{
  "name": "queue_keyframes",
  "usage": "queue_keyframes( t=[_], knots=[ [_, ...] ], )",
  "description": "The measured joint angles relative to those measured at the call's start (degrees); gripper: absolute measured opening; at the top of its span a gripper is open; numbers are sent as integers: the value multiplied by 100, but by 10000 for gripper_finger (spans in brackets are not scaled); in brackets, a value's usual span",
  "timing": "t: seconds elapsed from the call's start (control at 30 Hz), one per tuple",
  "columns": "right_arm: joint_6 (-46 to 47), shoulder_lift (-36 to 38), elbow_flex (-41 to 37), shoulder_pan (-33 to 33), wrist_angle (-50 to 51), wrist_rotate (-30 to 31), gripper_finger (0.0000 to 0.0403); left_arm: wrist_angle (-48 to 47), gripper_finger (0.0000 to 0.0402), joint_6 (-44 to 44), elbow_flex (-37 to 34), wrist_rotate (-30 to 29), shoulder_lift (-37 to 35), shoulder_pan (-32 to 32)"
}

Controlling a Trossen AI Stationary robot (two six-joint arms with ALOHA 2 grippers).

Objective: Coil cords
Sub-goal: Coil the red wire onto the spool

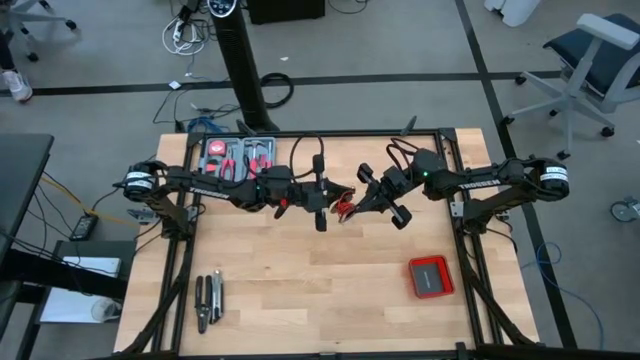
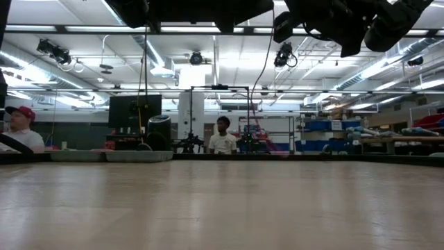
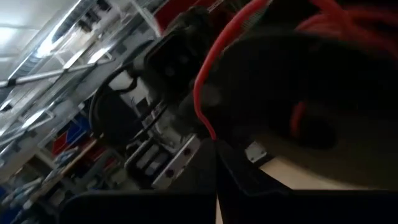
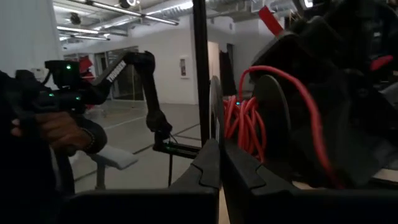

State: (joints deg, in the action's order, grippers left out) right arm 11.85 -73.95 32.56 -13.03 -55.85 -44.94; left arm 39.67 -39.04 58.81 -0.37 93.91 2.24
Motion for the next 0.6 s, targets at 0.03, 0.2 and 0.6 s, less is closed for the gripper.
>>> queue_keyframes(
  t=[0.03,0.2,0.6],
  knots=[
    [-22,0,0,1,11,29,1,5,0,-60,0,43,0,0],
    [-52,0,0,1,24,32,1,-189,0,-301,4,112,0,18],
    [193,0,0,-10,576,-160,1,-1742,0,521,701,132,0,253]
  ],
)
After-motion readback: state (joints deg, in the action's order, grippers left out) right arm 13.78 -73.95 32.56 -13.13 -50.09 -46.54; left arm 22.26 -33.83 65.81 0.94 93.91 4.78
